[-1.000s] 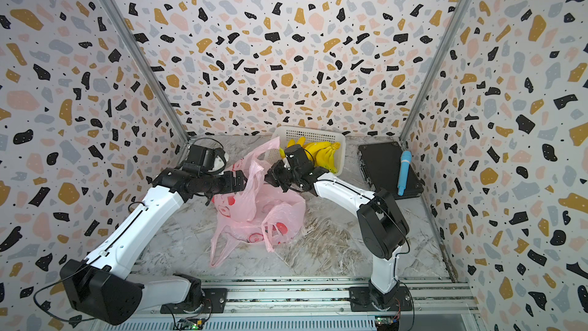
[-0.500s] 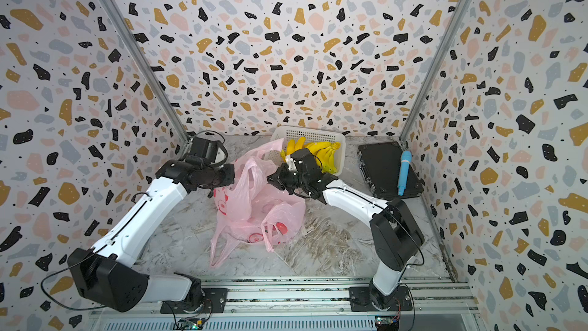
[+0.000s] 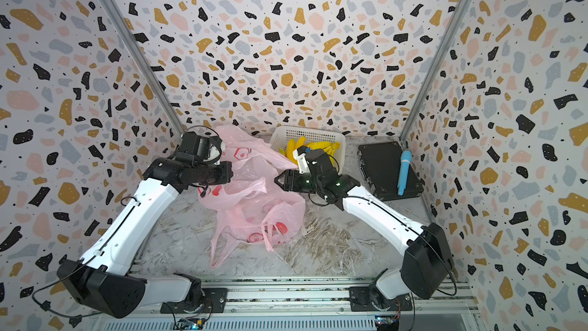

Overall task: Place the banana into a plastic bag & tie a knot
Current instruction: Adjust the plastic bag at the center of the board.

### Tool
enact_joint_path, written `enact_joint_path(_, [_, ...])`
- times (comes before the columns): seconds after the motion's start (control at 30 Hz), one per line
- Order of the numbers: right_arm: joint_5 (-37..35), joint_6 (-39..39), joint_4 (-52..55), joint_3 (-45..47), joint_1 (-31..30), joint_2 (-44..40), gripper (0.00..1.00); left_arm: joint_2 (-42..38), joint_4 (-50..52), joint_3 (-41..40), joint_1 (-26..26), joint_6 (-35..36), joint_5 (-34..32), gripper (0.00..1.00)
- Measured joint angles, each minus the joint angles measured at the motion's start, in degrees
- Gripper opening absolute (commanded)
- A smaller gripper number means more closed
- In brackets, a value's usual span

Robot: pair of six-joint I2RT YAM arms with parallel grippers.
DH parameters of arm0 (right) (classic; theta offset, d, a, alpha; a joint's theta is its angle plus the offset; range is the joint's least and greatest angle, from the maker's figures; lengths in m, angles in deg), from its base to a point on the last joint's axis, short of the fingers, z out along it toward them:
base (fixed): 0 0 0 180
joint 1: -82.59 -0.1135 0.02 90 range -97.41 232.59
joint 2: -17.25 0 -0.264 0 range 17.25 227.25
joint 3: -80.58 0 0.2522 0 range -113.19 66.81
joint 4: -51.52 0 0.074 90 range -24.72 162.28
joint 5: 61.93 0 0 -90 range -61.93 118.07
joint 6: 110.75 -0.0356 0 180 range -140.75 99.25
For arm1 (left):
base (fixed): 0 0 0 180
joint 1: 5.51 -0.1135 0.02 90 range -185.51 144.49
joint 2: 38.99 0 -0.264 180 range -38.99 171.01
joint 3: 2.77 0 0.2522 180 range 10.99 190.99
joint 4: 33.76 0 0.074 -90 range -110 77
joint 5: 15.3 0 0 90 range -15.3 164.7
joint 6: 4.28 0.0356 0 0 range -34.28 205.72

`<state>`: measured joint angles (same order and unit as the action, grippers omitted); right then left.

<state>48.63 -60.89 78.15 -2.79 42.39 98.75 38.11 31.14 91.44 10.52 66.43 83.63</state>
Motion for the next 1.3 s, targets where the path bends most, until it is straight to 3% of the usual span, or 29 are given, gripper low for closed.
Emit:
enact_joint_path(0.1, [0.33, 4.81, 1.4, 0.13, 0.09, -2.99, 0.75, 1.36, -1.31, -2.4, 0.0, -0.55, 2.34, 0.0])
enact_joint_path(0.2, [5.29, 7.45, -1.11, 1.38, 0.26, -4.57, 0.76, 1.86, -2.89, -3.67, 0.0, -1.07, 4.17, 0.0])
enact_joint_path(0.43, [12.31, 9.73, -6.84, 3.43, -1.18, -1.57, 0.88, 2.86, -5.44, -4.13, 0.0, -1.33, 6.23, 0.0])
enact_joint_path(0.5, [13.09, 11.06, -6.91, 2.62, -2.01, 0.26, 0.88, 3.17, -5.99, -4.13, 0.0, -1.33, 6.4, 0.0])
enact_joint_path(0.57, [13.57, 13.07, -6.75, 1.42, -3.3, 2.19, 0.81, 3.56, -6.4, -4.13, 0.0, -1.33, 6.47, 0.0])
enact_joint_path(0.67, [14.19, 17.7, -5.05, 0.31, -7.54, 3.58, 0.69, 4.59, -6.45, -4.07, 0.0, -1.36, 5.95, 0.0])
enact_joint_path(0.8, [15.91, 26.51, -0.07, 0.63, -17.59, 2.84, 0.67, 7.13, -6.19, -2.69, -0.42, -1.4, 3.48, 0.0])
enact_joint_path(0.87, [17.16, 29.73, 2.29, 1.25, -21.81, 2.16, 0.69, 8.61, -6.21, -1.57, -1.11, -1.44, 2.69, 0.0])
enact_joint_path(0.93, [16.11, 31.82, 4.42, 1.68, -23.41, 1.22, 0.78, 9.42, -6.21, -0.94, -1.75, -1.53, 2.38, 0.0])
enact_joint_path(1.0, [12.92, 32.7, 6.1, 1.77, -22.08, -0.28, 0.81, 9.44, -6.19, -0.94, -2.05, -1.6, 2.34, 0.0])
enact_joint_path(1.1, [9.94, 30.21, 5.53, 2.12, -15.76, -4.07, 0.98, 8.57, -6.32, -1.16, -2.25, -1.84, 2.38, 0.0])
enact_joint_path(1.3, [4.37, 22.12, 0.02, 3.37, -2.64, -12.37, 1.0, 4.59, -6.67, -4.92, -2.25, -1.99, 2.56, 0.0])
